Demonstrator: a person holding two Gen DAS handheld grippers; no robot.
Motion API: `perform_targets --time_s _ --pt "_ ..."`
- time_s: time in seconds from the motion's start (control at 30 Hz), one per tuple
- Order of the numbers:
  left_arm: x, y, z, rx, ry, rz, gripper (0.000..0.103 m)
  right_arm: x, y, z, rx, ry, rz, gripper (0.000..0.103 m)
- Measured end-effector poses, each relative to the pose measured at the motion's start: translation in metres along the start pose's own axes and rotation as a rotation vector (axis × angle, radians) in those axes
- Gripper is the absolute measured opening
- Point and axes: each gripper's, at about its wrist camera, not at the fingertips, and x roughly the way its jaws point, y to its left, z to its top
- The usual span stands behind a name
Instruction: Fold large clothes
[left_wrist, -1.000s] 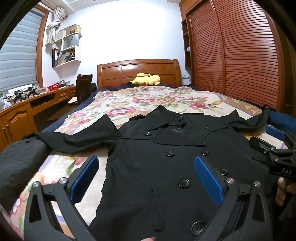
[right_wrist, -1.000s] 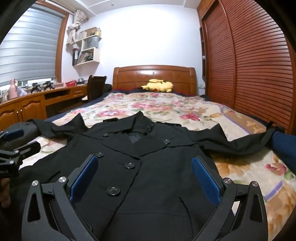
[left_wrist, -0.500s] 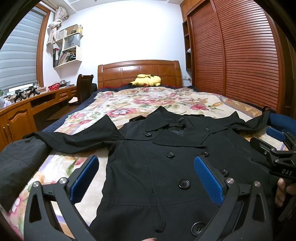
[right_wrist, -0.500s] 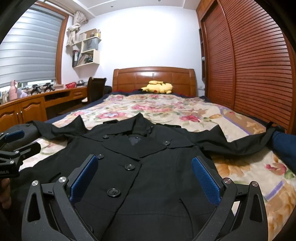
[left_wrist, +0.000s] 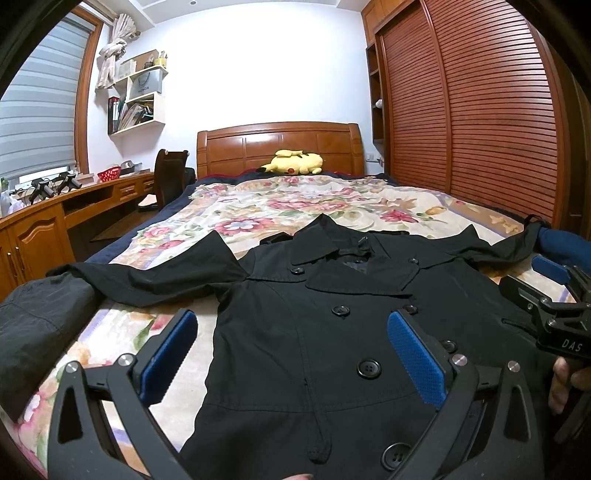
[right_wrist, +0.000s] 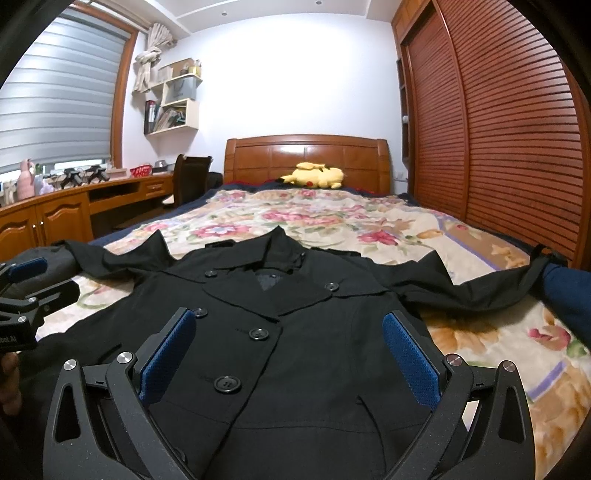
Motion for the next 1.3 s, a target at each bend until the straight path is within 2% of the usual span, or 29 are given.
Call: perform_targets --time_s 1.3 --pt "-0.0023 0.0001 -0.0002 -0.012 -0.017 0.003 0.103 -0.0003 -0.0016 -0.0007 0.003 -0.007 0.002 0.103"
